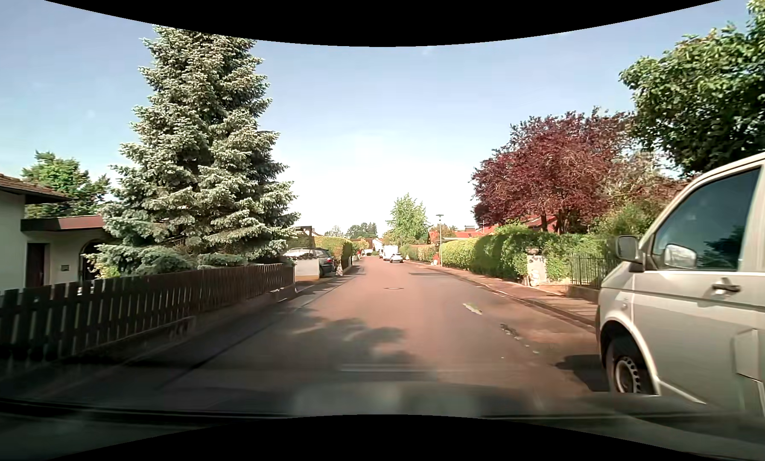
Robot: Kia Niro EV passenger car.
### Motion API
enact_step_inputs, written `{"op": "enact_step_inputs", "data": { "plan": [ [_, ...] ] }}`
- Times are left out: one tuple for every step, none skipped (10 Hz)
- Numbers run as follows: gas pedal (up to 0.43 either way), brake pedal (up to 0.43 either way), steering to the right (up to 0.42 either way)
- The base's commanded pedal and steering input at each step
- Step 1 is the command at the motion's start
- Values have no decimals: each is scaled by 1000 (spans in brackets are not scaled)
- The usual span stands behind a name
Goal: Follow the waypoints while adhering to traffic rules and regulations
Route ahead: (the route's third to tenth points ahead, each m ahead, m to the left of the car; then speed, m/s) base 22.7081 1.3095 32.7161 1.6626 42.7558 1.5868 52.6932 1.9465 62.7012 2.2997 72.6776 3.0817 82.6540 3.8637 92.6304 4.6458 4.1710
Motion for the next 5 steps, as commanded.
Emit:
{"op": "enact_step_inputs", "data": {
  "plan": [
    [110,0,-9],
    [110,0,-9],
    [110,0,-6],
    [110,0,-3],
    [110,0,-2]
  ]
}}
